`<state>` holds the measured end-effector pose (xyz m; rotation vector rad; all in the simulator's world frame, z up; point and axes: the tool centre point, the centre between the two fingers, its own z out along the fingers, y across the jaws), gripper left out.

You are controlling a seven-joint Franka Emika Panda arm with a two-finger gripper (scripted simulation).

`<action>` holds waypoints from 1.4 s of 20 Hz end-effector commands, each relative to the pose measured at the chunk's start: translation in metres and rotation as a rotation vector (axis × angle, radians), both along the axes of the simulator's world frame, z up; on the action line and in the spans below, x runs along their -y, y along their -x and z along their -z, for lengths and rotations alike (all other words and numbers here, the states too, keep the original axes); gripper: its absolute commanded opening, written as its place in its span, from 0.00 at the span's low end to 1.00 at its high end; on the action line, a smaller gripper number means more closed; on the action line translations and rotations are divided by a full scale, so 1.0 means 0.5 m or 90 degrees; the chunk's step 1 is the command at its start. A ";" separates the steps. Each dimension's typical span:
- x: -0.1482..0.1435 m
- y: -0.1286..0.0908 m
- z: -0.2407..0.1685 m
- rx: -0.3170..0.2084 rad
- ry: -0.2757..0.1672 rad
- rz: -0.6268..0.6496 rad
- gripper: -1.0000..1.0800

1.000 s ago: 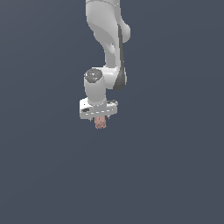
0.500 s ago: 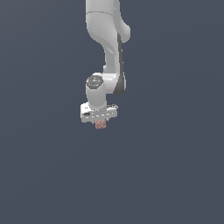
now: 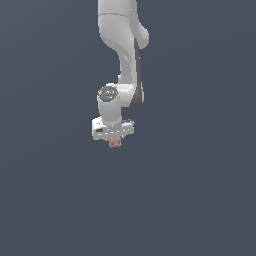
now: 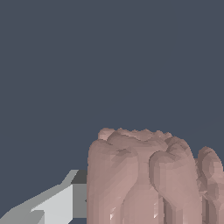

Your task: Pick up the object and move it to a goal position.

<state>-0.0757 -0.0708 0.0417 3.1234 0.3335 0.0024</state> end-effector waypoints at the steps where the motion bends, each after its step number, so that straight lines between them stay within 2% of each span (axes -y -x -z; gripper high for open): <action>1: 0.000 0.000 0.000 0.000 0.000 0.000 0.00; 8: 0.016 -0.004 -0.040 0.000 0.000 0.000 0.00; 21: 0.092 -0.027 -0.225 0.000 0.000 0.000 0.00; 28: 0.115 -0.037 -0.279 -0.001 -0.001 0.000 0.00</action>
